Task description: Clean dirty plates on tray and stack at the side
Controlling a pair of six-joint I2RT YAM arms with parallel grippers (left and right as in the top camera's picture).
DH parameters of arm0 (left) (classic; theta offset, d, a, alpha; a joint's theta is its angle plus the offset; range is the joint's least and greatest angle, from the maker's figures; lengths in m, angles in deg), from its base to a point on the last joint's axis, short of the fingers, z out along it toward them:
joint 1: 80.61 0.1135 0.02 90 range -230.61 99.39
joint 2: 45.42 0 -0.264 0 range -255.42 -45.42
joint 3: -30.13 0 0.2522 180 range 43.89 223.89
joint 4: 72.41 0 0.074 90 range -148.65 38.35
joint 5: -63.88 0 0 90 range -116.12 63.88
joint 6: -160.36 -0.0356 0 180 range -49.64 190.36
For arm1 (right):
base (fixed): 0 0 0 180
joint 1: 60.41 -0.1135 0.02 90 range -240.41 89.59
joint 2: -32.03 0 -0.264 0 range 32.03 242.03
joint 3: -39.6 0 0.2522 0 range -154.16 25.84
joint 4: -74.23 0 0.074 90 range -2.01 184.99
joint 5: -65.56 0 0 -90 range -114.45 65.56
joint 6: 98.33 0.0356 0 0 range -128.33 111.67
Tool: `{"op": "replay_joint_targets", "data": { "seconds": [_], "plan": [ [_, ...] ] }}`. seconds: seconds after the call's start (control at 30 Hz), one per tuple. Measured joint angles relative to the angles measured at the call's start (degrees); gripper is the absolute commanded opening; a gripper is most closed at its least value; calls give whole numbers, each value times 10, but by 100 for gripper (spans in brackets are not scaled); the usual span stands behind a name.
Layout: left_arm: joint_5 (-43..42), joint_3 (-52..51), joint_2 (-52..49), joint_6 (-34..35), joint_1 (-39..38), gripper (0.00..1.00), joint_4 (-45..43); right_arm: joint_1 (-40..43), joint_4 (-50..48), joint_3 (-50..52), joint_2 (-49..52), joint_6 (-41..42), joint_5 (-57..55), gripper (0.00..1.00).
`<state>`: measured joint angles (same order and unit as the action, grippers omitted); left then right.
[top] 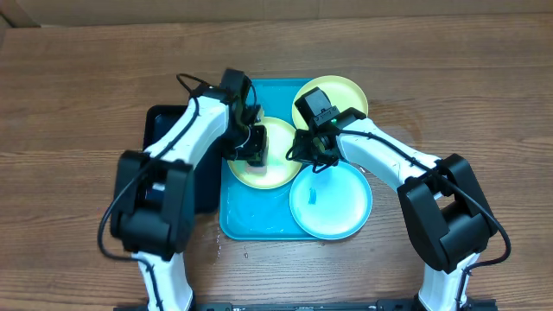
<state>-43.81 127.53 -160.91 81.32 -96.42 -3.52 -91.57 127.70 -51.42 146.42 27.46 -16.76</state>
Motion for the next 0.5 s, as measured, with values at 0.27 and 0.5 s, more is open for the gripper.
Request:
{"op": "replay_joint_targets", "data": {
  "seconds": [0.27, 0.5],
  "plan": [
    [75, 10, 71, 1, -2, 4, -1, 0, -1, 0, 0, 0, 0, 4],
    [111, -19, 12, 7, -2, 4, -30, 0, -2, 0, 0, 0, 1, 4]
  ]
}}
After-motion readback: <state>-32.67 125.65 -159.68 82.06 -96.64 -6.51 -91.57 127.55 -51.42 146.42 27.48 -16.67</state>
